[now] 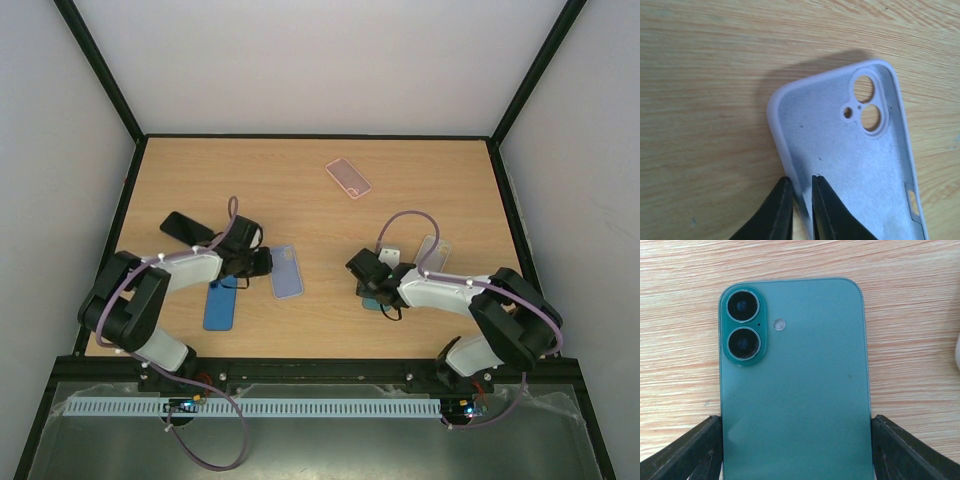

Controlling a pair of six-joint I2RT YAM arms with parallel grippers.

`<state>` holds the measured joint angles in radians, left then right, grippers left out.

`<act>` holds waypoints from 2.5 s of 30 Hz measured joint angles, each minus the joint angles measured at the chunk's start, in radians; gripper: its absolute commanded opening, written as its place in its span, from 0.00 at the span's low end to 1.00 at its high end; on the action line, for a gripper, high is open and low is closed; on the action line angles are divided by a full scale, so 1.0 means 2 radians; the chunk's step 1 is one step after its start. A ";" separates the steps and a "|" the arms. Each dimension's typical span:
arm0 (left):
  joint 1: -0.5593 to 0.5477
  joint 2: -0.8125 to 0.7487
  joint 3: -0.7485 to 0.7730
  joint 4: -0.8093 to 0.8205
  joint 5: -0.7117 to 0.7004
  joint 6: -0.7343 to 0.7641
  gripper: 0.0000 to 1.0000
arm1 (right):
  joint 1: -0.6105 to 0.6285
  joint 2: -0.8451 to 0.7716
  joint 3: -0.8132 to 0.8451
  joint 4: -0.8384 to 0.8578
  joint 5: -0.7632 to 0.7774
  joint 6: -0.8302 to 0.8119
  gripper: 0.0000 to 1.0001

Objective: Put the phone into the phone case

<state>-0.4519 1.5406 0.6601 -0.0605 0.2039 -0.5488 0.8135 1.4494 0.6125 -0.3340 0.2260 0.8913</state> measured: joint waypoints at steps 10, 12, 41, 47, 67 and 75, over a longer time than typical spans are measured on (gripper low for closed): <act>-0.005 -0.084 -0.015 -0.018 0.015 -0.023 0.62 | 0.009 -0.002 -0.001 0.011 -0.010 -0.028 0.51; -0.005 -0.105 -0.015 -0.020 0.022 -0.029 0.65 | 0.010 -0.008 -0.006 0.023 -0.021 -0.039 0.50; 0.020 -0.090 0.055 -0.087 0.266 0.026 0.65 | 0.134 -0.169 -0.103 0.271 -0.120 -0.305 0.40; 0.020 -0.093 0.049 -0.070 0.315 0.023 0.64 | 0.134 -0.163 -0.103 0.286 -0.153 -0.342 0.39; -0.010 -0.093 0.049 -0.081 0.343 0.036 0.20 | 0.140 -0.154 -0.100 0.300 -0.204 -0.368 0.38; -0.013 -0.093 0.049 -0.080 0.343 0.022 0.03 | 0.140 -0.154 -0.100 0.300 -0.196 -0.369 0.58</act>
<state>-0.4774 1.3537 0.7582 -0.2195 0.8898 -0.5049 1.0939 1.1412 0.4129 0.2668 -0.1661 0.1539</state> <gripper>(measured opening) 0.049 0.696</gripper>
